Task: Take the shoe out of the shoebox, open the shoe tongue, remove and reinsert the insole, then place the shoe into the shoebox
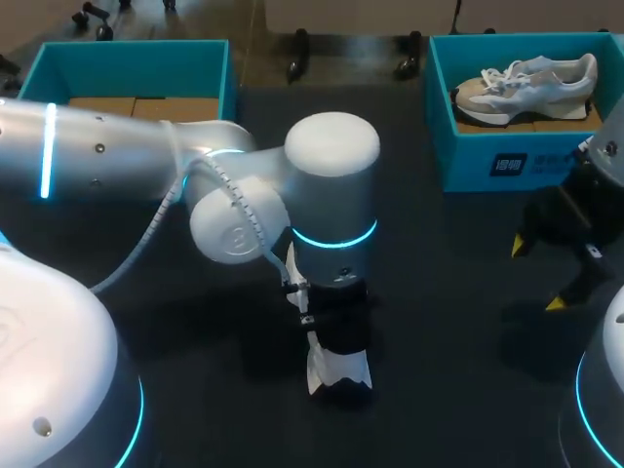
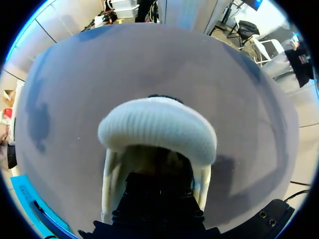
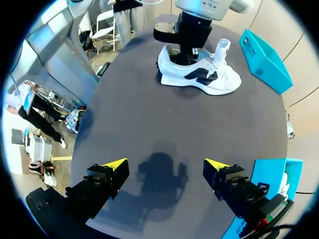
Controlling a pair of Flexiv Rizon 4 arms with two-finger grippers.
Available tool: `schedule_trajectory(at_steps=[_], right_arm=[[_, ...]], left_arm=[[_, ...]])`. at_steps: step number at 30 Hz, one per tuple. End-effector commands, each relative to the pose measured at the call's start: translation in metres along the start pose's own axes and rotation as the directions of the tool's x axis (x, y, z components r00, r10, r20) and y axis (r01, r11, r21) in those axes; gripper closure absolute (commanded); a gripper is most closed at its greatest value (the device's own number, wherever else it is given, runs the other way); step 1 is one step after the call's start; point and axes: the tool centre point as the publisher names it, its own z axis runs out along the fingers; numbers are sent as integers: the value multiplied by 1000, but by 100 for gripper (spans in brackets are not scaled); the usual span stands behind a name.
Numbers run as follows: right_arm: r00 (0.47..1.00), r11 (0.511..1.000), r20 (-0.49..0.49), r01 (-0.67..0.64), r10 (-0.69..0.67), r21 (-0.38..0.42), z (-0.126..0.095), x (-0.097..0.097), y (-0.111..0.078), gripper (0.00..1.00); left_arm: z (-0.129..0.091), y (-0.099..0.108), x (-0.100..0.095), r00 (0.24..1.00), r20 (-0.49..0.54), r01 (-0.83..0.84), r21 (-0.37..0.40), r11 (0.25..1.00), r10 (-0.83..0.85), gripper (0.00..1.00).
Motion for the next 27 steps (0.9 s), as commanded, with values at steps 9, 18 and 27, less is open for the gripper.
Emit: schedule_trajectory(at_steps=[9, 18, 27], right_arm=[[1000, 1000, 2, 0, 0, 4, 1, 1, 0, 0], [1000, 1000, 2, 0, 0, 4, 1, 1, 0, 0], [1000, 1000, 2, 0, 0, 4, 1, 1, 0, 0]], left_arm=[[-47, -1, 9, 997, 68, -39, 68, 997, 34, 100], [-45, 4, -3, 995, 12, -100, 25, 995, 100, 100], [-22, 1, -3, 991, -85, -108, 0, 994, 108, 100]])
